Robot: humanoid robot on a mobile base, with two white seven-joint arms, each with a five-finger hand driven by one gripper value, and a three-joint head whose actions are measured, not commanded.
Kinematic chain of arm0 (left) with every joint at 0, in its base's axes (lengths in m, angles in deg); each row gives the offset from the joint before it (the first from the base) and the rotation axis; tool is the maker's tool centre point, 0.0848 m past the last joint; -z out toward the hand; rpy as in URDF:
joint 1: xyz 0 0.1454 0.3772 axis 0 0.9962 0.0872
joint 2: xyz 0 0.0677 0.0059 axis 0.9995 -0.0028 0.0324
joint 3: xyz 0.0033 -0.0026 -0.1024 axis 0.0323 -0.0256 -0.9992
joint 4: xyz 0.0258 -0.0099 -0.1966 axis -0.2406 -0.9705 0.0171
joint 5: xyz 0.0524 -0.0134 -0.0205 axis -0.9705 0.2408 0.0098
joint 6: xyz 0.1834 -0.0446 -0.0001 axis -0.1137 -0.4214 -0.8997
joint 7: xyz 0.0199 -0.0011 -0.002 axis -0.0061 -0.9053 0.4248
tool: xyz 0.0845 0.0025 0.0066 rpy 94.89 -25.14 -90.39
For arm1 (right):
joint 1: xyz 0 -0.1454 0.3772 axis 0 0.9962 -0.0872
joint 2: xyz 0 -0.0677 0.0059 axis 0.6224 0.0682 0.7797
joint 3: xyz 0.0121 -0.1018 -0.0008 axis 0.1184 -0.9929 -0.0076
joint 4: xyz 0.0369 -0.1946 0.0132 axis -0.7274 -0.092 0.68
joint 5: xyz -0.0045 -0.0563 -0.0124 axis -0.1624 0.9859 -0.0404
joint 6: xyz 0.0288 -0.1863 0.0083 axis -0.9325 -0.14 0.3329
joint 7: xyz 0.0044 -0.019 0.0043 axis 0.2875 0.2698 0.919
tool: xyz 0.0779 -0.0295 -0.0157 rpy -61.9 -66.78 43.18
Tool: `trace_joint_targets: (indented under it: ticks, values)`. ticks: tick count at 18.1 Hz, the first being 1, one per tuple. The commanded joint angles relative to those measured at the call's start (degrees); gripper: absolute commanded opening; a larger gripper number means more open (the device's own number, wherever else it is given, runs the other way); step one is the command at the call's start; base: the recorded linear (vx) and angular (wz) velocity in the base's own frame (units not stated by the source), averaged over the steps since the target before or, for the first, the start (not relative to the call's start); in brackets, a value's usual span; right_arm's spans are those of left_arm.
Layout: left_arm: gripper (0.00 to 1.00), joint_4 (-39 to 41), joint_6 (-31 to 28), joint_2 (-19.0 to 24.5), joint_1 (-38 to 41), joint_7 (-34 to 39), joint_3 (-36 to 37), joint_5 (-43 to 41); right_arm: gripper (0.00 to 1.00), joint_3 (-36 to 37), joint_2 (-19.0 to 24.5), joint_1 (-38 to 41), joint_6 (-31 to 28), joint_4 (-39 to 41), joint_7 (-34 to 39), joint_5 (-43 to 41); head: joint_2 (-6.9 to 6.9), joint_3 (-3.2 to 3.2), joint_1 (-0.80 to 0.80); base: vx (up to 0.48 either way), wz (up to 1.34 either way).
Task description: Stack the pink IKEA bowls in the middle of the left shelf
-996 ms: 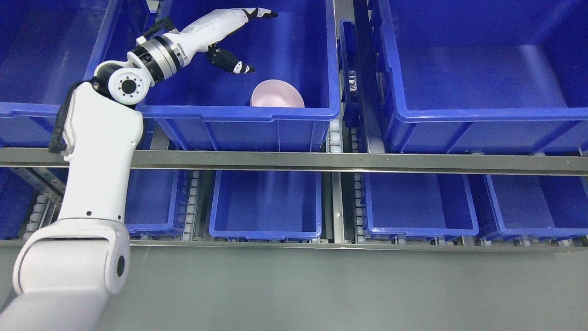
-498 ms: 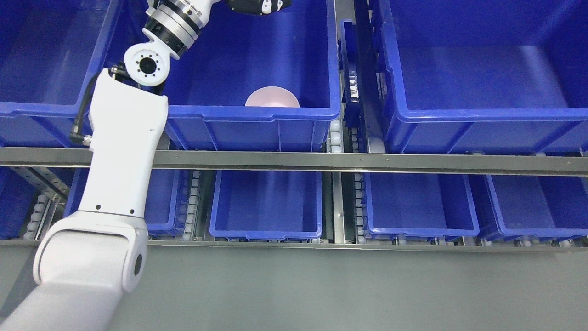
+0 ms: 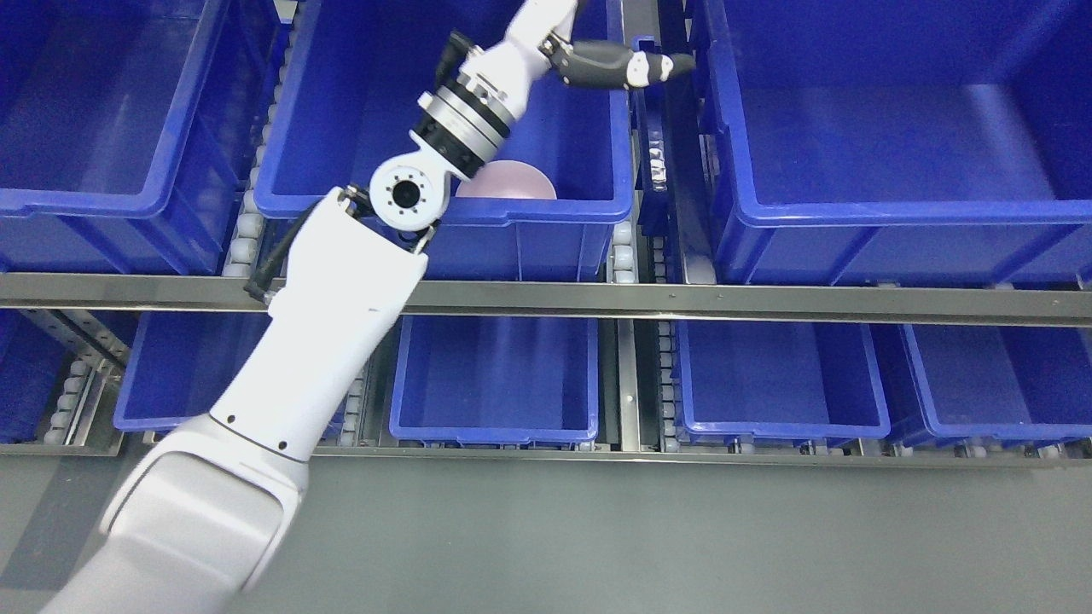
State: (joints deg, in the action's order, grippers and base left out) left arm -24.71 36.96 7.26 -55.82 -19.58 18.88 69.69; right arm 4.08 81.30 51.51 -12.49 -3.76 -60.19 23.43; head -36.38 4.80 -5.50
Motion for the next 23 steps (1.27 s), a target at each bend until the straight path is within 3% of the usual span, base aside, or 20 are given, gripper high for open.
trace_joint_targets:
  ticks: [1, 6, 11, 18, 23]
  values:
    - [1.00, 12.74, 0.18, 0.20, 13.27, -0.19, 21.45, 5.70, 1.00, 0.62, -1.00, 1.67, -0.03, 1.93, 0.03, 0.00, 0.00, 0.00, 0.00, 0.000, 0.00]
    - [1.00, 16.52, 0.97, 0.20, 20.23, -6.51, 21.45, 5.27, 1.00, 0.62, -1.00, 1.67, -0.03, 1.93, 0.03, 0.00, 0.00, 0.00, 0.00, 0.000, 0.00]
    - [1.00, 16.52, 2.98, 0.20, 26.64, -7.23, 19.88, 4.38, 1.00, 0.62, -1.00, 1.67, 0.06, 1.93, 0.03, 0.00, 0.00, 0.00, 0.00, 0.000, 0.00]
    - [1.00, 16.52, 6.85, 0.20, 40.35, -6.79, -4.97, 3.94, 1.00, 0.62, -1.00, 1.67, 0.06, 1.93, 0.03, 0.00, 0.00, 0.00, 0.00, 0.000, 0.00]
    - [1.00, 16.61, 13.27, 0.20, 46.78, -6.26, -14.47, 3.94, 1.00, 0.62, -1.00, 1.67, -0.03, 1.93, 0.03, 0.00, 0.00, 0.00, 0.00, 0.002, -0.01]
